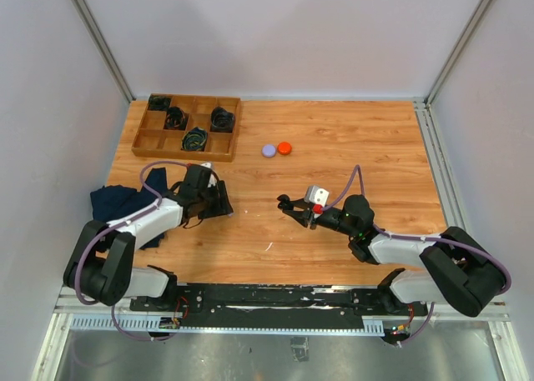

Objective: Insert the wireless bluetooth earbuds into the charging case
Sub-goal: Pick up the earbud from the center of the board.

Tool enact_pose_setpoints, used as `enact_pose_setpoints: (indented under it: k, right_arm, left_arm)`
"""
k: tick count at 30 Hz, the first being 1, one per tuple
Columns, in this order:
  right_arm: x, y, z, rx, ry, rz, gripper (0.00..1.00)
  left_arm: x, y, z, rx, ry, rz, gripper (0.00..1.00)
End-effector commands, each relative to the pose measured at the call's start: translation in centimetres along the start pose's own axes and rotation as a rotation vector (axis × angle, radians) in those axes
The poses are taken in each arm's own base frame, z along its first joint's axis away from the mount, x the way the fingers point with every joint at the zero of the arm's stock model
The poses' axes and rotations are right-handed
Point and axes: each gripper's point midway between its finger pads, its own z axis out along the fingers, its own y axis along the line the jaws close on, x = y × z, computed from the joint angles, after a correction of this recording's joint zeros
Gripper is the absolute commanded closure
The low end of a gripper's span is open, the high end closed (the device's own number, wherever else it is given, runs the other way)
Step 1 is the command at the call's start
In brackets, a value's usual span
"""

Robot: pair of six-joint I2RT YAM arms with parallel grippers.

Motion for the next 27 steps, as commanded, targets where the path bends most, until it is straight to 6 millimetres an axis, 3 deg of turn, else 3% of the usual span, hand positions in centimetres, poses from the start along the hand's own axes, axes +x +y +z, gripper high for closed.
enact_pose_setpoints:
  k: [1,9,27]
  right_arm:
    - [-0.6,-0.4,0.0,0.004,-0.025,-0.024,0.89]
    - [-0.7,-0.4,0.0,0.004,-0.025,-0.026,0.89]
    - [-0.6,-0.3,0.0,0.000,-0.020,-0.025,0.89]
  left_arm:
    - [-0.2,-2.3,-1.6,0.071,0.015,0.020,0.39]
    - [-2.7,0.9,-1.7,-0.139,-0.065,0.057,0.41]
    - [-2.8,1.9,0.9,-0.226,0.021,0.124,0.42]
